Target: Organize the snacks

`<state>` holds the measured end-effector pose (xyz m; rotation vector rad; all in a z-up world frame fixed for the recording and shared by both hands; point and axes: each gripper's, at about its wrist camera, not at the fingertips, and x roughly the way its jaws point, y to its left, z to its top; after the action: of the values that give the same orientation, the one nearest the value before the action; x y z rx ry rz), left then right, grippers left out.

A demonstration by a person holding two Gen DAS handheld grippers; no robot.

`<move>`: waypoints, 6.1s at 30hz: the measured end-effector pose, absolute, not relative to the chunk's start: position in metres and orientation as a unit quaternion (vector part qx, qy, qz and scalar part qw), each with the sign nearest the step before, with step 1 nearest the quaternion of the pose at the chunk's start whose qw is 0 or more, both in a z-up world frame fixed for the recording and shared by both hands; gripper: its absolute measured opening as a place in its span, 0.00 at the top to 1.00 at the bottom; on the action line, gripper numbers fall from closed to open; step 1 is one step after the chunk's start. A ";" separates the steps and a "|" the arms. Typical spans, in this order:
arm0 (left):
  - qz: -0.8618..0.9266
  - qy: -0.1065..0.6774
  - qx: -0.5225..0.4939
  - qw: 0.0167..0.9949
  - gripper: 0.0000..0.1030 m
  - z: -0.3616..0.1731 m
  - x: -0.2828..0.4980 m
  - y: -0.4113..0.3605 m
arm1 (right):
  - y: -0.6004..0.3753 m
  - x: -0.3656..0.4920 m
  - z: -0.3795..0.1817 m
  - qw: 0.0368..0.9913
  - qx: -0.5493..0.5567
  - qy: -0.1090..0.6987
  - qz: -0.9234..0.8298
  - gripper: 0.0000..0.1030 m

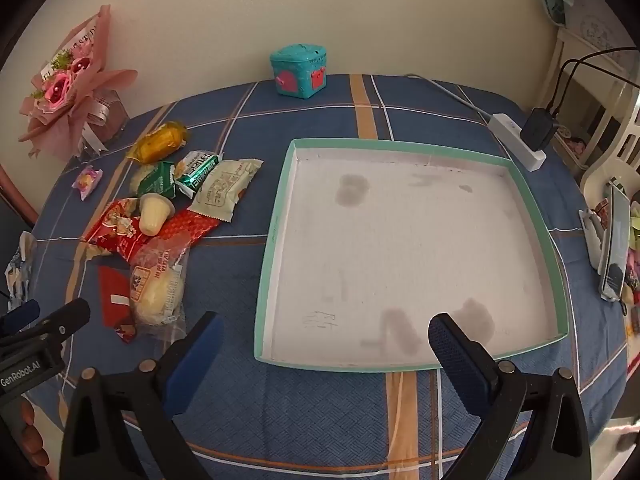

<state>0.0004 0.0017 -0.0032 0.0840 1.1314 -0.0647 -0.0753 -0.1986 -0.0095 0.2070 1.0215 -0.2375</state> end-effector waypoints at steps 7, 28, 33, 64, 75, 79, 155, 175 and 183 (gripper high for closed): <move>-0.031 0.538 0.038 0.842 0.00 -0.003 0.001 0.002 | -0.197 -0.075 -0.011 0.860 0.096 0.489 -0.114 0.00; -0.022 0.543 0.029 0.839 0.00 -0.006 0.003 0.006 | -0.194 -0.074 -0.013 0.859 0.089 0.492 -0.112 0.00; -0.022 0.543 0.029 0.839 0.00 -0.006 0.003 0.006 | -0.194 -0.074 -0.013 0.859 0.089 0.492 -0.113 0.00; -0.021 0.543 0.027 0.839 0.00 -0.007 0.003 0.010 | -0.192 -0.074 -0.013 0.858 0.084 0.494 -0.112 0.00; -0.020 0.542 -0.011 0.840 0.00 -0.007 0.008 0.019 | -0.184 -0.061 -0.013 0.864 0.080 0.489 -0.093 0.00; -0.031 0.549 -0.039 0.834 0.00 -0.011 0.018 0.016 | -0.180 -0.047 -0.016 0.864 0.078 0.489 -0.091 0.00; -0.029 0.604 -0.222 0.765 0.76 -0.066 0.029 0.069 | -0.098 0.004 -0.051 0.830 0.172 0.527 0.053 0.62; -0.051 0.552 -0.185 0.812 0.76 -0.017 0.031 0.047 | -0.155 -0.009 -0.003 0.869 0.189 0.457 -0.023 0.63; -0.123 0.539 -0.113 0.826 0.76 0.006 0.048 -0.034 | -0.239 -0.012 -0.010 0.850 0.242 0.442 -0.152 0.63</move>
<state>0.0478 -0.0343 0.0059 -0.2408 1.1454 -0.2614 -0.0124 -0.2389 -0.0102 0.5100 0.9307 -0.3211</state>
